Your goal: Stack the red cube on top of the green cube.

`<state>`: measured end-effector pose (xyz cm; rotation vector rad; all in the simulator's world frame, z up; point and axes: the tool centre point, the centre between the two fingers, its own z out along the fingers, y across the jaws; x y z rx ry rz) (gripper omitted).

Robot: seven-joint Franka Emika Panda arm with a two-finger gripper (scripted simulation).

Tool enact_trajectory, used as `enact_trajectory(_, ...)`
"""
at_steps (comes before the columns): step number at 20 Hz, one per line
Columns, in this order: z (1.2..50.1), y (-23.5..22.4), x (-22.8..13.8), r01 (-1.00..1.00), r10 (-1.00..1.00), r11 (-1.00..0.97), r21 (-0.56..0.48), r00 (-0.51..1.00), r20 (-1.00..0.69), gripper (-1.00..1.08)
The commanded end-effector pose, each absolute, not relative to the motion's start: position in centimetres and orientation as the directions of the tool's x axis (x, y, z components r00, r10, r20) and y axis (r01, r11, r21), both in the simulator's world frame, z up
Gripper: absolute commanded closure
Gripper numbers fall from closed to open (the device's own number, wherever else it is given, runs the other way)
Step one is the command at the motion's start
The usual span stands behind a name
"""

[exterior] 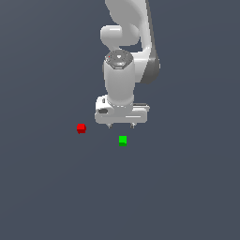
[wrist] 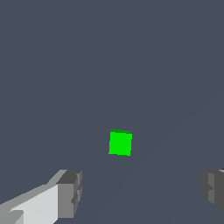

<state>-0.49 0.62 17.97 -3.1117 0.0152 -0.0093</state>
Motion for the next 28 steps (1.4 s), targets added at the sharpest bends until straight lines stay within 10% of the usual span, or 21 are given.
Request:
enact_trajectory(1,18.0,0.6,-0.5,-0.010,-0.010,-1.000,-0.030,1.000,0.006,-0.92)
enact_trajectory(28,9.4,-17.1,-8.4,0.069,0.069,-0.998,-0.006,0.998,0.001,-0.92)
